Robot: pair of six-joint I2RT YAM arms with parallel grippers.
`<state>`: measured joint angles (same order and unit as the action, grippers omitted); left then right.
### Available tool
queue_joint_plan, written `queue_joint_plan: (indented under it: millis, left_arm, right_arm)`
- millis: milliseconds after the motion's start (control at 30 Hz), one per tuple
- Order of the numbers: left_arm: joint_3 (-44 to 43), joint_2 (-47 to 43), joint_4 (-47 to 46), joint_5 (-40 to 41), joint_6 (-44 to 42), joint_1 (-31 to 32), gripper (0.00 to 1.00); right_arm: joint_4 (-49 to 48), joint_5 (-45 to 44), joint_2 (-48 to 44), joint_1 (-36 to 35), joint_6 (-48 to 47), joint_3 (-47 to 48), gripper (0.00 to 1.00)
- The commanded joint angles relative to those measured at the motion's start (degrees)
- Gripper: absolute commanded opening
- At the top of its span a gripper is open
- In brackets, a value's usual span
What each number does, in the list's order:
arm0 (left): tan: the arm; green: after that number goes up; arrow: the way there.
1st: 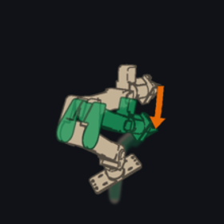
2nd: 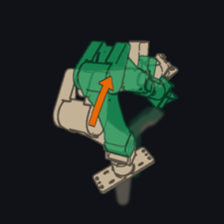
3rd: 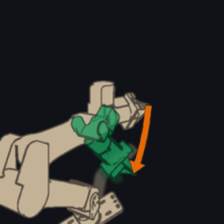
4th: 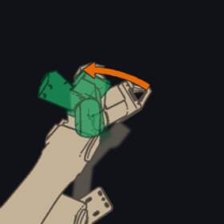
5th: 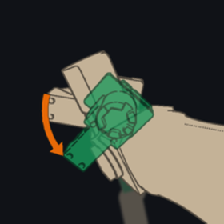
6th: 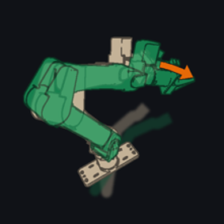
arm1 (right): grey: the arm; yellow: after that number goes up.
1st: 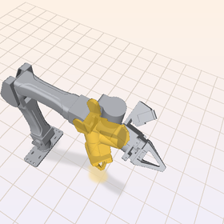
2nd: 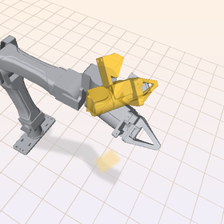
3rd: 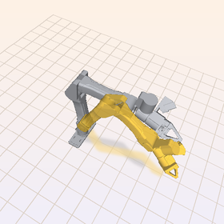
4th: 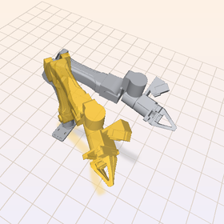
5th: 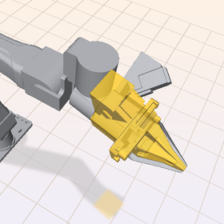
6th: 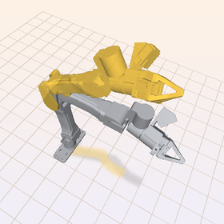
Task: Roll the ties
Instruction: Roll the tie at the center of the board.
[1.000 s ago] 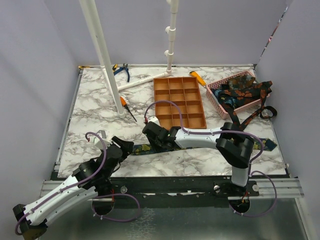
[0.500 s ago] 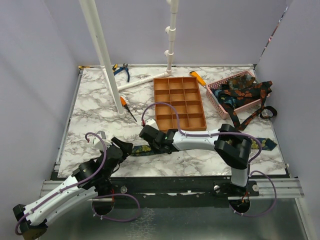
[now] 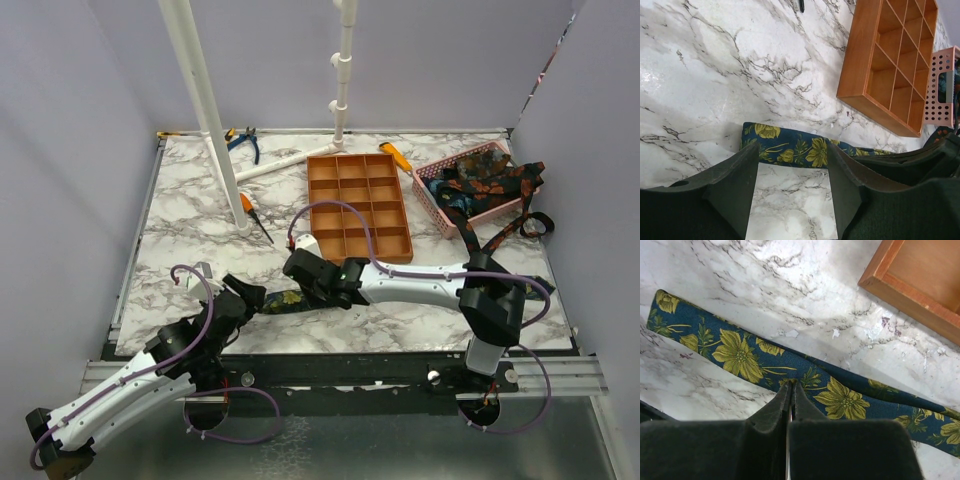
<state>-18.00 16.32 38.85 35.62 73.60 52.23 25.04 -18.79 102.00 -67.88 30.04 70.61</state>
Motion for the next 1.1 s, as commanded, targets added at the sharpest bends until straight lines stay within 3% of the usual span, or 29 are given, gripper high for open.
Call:
queue_joint_plan:
  millis: [0, 500, 567, 633, 700, 900, 1067]
  left_arm:
    - [0.1, 0.8, 0.5, 1.0, 0.7, -0.3, 0.58]
    - [1.1, -0.6, 0.5, -0.8, 1.6, -0.2, 0.5]
    - [0.7, 0.3, -0.6, -1.8, 0.4, -0.2, 0.5]
    - [0.5, 2.2, -2.9, -4.5, -1.7, -0.2, 0.43]
    - [0.2, 5.3, -5.9, -7.8, -3.5, -0.2, 0.33]
    - [0.7, 15.9, -13.7, -14.9, -5.7, -0.2, 0.07]
    - [5.1, 16.8, -14.9, -12.6, -1.6, -0.2, 0.0]
  right_arm:
    - [-0.1, 2.1, 0.8, -0.6, 2.0, -2.2, 0.01]
    - [-2.7, 5.2, 5.9, -0.7, 1.8, -1.3, 0.02]
    - [-2.4, 4.4, 4.6, -0.6, 2.9, -1.8, 0.3]
    - [-1.8, 2.4, 2.2, -0.6, 4.3, -2.8, 0.46]
    - [-1.4, 0.4, -0.9, -0.6, 5.7, -4.5, 0.53]
    - [-1.7, -4.2, -9.0, 0.1, 9.9, -12.3, 0.5]
    - [-3.2, -5.5, -14.7, 0.5, 12.9, -18.9, 0.46]
